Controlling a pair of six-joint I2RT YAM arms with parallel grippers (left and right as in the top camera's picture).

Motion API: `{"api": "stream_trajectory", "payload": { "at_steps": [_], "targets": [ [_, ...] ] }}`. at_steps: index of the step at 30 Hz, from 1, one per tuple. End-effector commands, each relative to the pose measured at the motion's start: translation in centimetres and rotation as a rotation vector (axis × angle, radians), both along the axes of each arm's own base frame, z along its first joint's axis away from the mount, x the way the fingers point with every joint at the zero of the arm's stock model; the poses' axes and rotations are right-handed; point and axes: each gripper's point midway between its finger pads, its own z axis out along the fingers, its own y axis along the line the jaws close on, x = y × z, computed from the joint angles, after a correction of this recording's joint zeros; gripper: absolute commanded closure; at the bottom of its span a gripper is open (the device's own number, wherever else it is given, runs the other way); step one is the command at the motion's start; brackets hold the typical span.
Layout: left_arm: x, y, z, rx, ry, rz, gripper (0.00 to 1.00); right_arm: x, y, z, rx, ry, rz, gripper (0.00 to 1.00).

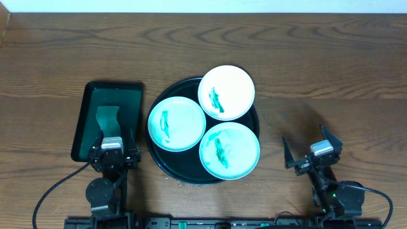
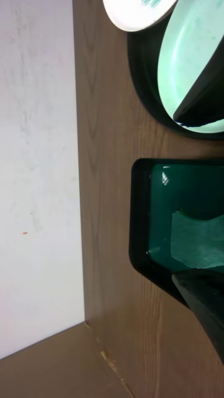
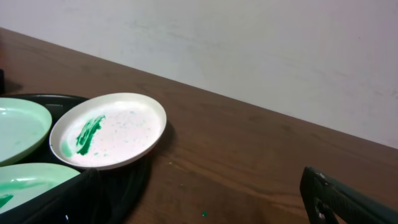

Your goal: Clean dirty plates on tray and stack at the side

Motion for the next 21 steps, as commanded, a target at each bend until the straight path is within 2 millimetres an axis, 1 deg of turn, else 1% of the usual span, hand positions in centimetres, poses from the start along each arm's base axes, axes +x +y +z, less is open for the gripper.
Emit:
{"api": "stream_trajectory", "payload": {
  "at_steps": [1, 4, 9, 15, 17, 21],
  "targets": [
    [-0.1, 0.0, -1.6, 0.000, 0.045, 0.002, 0.26, 0.0, 0.0, -0.1, -0.007, 0.000, 0.001, 0.01],
    [-0.1, 0.1, -1.4, 0.001, 0.041, 0.005, 0.26, 0.1, -0.5, 0.1, -0.016, -0.012, -0.026, 0.01],
    [0.0, 0.0, -1.4, -0.001, 0.038, 0.003, 0.27, 0.1, -0.6, -0.2, -0.016, 0.000, -0.030, 0.01],
    [-0.1, 0.0, -1.4, -0.047, 0.043, 0.006, 0.26, 0.1, -0.5, 0.0, 0.010, 0.000, -0.026, 0.01],
    [-0.4, -0.1, -0.8, -0.054, 0.071, 0.007, 0.26, 0.2, -0.6, 0.8, 0.099, -0.004, -0.034, 0.01],
    [-0.8, -0.1, 0.9, -0.060, 0.118, 0.008, 0.27, 0.4, -0.6, 1.3, 0.144, -0.010, -0.036, 0.01]
  ]
}}
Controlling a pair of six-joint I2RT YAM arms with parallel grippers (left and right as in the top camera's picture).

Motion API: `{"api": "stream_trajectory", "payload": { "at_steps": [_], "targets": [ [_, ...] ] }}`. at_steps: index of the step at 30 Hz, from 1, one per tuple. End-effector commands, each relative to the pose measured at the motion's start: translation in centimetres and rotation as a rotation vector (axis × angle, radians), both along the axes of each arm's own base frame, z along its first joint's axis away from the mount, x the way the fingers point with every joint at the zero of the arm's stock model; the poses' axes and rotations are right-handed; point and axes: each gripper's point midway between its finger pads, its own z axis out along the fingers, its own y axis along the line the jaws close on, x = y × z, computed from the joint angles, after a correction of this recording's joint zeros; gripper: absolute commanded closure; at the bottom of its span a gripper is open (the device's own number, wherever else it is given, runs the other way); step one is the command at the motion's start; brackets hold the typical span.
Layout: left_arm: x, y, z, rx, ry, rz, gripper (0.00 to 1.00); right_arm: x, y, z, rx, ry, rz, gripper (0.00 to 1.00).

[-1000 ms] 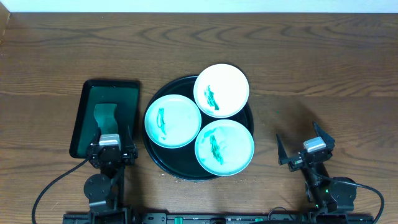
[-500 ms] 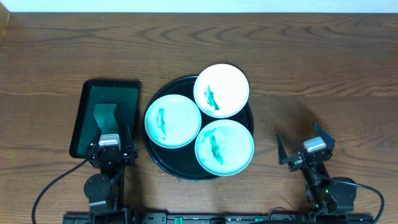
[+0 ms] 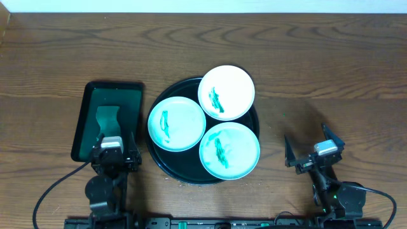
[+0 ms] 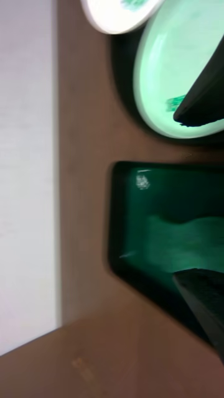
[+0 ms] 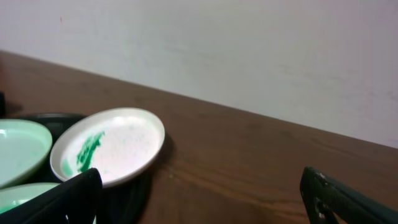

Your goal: Clean dirty plates on tray and stack at the side

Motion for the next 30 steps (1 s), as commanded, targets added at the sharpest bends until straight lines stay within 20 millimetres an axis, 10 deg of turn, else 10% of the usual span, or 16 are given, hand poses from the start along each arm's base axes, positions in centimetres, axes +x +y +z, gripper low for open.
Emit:
{"api": "stream_trajectory", "payload": {
  "at_steps": [1, 9, 19, 30],
  "targets": [
    [-0.2, -0.1, 2.6, -0.018, 0.011, -0.001, 0.26, 0.3, -0.4, 0.2, 0.081, 0.022, -0.018, 0.01],
    [2.2, -1.4, 8.7, -0.051, 0.068, -0.093, 0.26, 1.7, -0.3, 3.8, 0.098, 0.067, -0.015, 0.01],
    [5.9, -2.0, 10.4, -0.131, 0.348, -0.143, 0.26, 7.9, 2.3, 8.8, 0.103, 0.230, 0.131, 0.01],
    [6.2, -1.9, 9.0, -0.178, 0.570, -0.134, 0.26, 12.9, 5.6, 5.7, 0.201, 0.751, 0.311, 0.01]
  ]
}}
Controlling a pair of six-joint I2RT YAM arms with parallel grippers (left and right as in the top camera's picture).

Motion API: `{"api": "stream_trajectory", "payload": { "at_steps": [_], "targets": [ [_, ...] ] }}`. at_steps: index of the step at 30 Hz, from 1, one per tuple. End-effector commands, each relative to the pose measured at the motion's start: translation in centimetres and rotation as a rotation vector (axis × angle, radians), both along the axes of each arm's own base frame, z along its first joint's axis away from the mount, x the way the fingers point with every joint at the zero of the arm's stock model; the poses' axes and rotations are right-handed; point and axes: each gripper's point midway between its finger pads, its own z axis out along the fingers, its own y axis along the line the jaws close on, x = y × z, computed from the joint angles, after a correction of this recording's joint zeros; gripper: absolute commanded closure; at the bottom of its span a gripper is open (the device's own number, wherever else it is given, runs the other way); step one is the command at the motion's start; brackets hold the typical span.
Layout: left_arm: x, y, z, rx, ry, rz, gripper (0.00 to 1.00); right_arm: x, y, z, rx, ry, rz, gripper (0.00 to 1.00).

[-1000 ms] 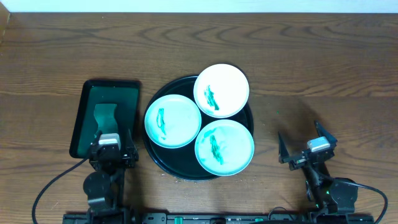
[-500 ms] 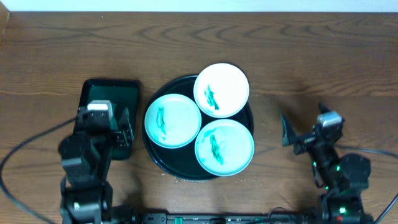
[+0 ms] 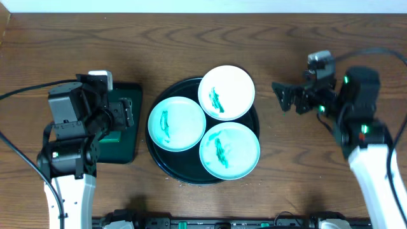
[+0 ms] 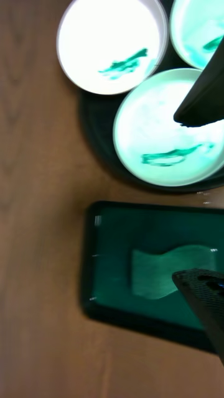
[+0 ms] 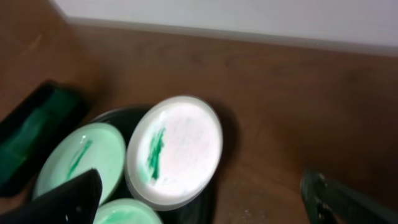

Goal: Clean dirty plates on tray and stack at the side
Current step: 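Move right gripper to the top white plate rim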

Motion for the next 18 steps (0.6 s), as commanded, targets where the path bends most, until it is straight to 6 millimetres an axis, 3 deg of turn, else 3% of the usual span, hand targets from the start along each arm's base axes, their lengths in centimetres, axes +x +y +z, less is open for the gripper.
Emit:
{"api": "stream_trajectory", "payload": {
  "at_steps": [1, 3, 6, 14, 18],
  "targets": [
    [0.1, -0.3, -0.2, -0.018, 0.024, -0.011, 0.26, 0.9, 1.2, 0.0, 0.066, 0.113, 0.071, 0.01],
    [0.1, -0.3, -0.4, -0.019, 0.034, -0.011, 0.26, 1.1, 1.3, -1.9, 0.073, 0.206, 0.072, 0.01],
    [0.0, -0.4, -0.6, -0.020, 0.040, -0.011, 0.26, 0.6, 2.2, -3.0, 0.131, 0.273, 0.111, 0.01],
    [1.6, -0.1, 0.9, -0.020, -0.046, 0.007, 0.26, 0.0, 3.9, -3.3, 0.110, 0.315, 0.125, 0.04],
    [2.8, 1.2, 1.5, -0.078, -0.080, 0.149, 0.26, 0.1, 5.4, -2.5, 0.038, 0.348, 0.069, 0.01]
  ]
}}
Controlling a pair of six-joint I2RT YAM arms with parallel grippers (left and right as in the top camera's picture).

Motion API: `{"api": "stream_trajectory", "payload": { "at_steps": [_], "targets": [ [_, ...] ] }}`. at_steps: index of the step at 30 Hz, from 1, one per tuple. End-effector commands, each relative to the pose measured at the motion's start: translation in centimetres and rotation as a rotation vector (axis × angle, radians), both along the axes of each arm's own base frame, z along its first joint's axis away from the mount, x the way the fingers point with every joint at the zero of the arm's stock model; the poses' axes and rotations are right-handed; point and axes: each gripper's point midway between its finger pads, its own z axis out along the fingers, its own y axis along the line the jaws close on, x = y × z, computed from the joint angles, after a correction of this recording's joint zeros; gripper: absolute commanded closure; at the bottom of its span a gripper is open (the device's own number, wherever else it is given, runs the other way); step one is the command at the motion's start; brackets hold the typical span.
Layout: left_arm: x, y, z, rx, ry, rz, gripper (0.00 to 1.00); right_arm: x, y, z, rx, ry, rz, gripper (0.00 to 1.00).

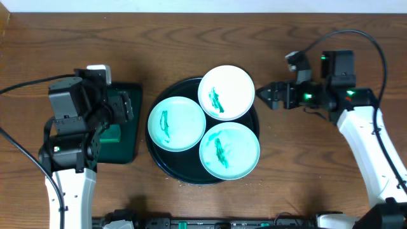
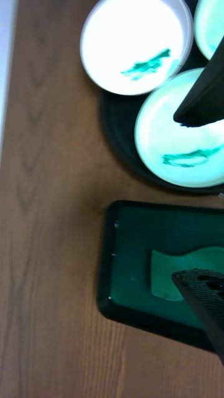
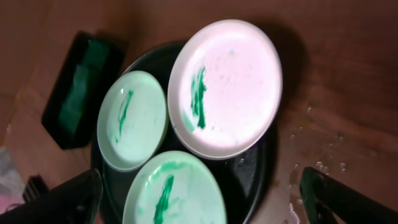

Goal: Clean dirty plates on tray and stack at the side
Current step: 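Move right gripper to the top white plate rim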

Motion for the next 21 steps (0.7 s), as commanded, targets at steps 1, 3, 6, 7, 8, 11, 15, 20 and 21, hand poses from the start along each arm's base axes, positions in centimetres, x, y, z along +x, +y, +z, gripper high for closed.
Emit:
{"api": "stream_trajectory", "payload": {
  "at_steps": [1, 3, 6, 7, 8, 11, 15, 20, 21],
  "targets": [
    [1.0, 1.6, 0.4, -0.075, -0.010, 0.179, 0.26, 0.9, 2.1, 2.4, -0.052, -0.018, -0.028, 0.01],
    [1.1, 2.3, -0.1, -0.086, 0.006, 0.245, 0.26, 1.2, 3.3, 3.1, -0.087, -0.001, -0.033, 0.03],
    [1.3, 2.5, -0.8, -0.080, 0.029, 0.252, 0.26, 1.7, 5.0, 2.8, -0.144, 0.050, -0.054, 0.12],
    [1.2, 2.5, -1.1, -0.080, 0.042, 0.253, 0.26, 1.8, 5.8, 2.3, -0.166, 0.085, -0.065, 0.16],
    [1.0, 2.5, -1.3, -0.080, 0.054, 0.253, 0.26, 1.9, 6.2, 1.9, -0.176, 0.101, -0.067, 0.18],
    [0.1, 2.4, -2.3, -0.080, 0.109, 0.255, 0.26, 2.2, 7.8, -0.5, -0.234, 0.180, -0.093, 0.28],
    [-1.9, 2.1, -4.2, -0.062, 0.225, 0.242, 0.26, 2.2, 11.9, -4.3, -0.242, 0.221, -0.022, 0.22],
    [-3.7, 1.9, -5.7, -0.005, 0.314, 0.175, 0.26, 1.8, 15.0, -7.2, -0.253, 0.230, 0.041, 0.60],
    [-3.8, 1.9, -5.8, -0.003, 0.323, 0.173, 0.26, 1.6, 15.5, -7.7, -0.256, 0.236, 0.052, 0.61]
  ]
}}
